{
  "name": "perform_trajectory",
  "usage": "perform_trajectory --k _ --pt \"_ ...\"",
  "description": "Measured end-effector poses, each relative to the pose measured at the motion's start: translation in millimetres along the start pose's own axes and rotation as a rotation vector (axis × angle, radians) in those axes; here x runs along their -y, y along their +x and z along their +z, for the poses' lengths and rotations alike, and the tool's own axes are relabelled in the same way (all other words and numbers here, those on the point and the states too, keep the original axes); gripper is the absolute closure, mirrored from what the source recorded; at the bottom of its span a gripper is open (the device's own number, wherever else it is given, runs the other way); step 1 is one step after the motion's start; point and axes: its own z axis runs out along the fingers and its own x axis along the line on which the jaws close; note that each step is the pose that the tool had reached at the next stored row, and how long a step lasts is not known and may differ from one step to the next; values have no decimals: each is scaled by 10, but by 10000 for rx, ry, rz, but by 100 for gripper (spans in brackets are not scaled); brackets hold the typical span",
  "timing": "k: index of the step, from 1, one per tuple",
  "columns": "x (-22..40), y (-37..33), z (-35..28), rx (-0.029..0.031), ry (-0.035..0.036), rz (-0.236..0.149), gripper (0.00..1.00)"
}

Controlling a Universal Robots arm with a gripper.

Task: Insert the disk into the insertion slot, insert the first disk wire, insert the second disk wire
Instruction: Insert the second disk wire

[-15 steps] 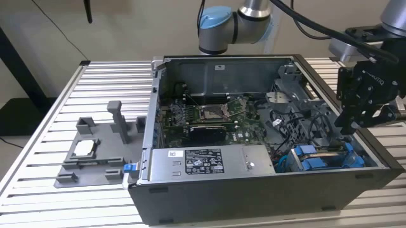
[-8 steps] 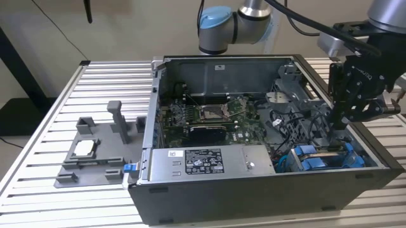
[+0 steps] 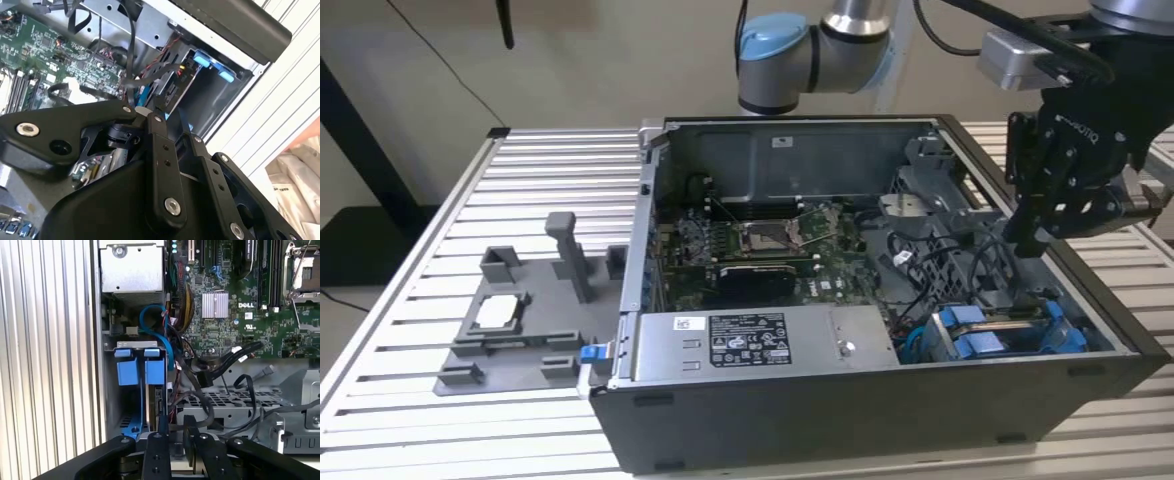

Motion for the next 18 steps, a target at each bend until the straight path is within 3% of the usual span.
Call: perform_trajectory --k 7,13,18 --pt "-202 -43 -34 6 184 4 73" --pt "-320 -160 -41 1 221 -3 73" --pt "-367 -215 -41 -104 259 -134 73"
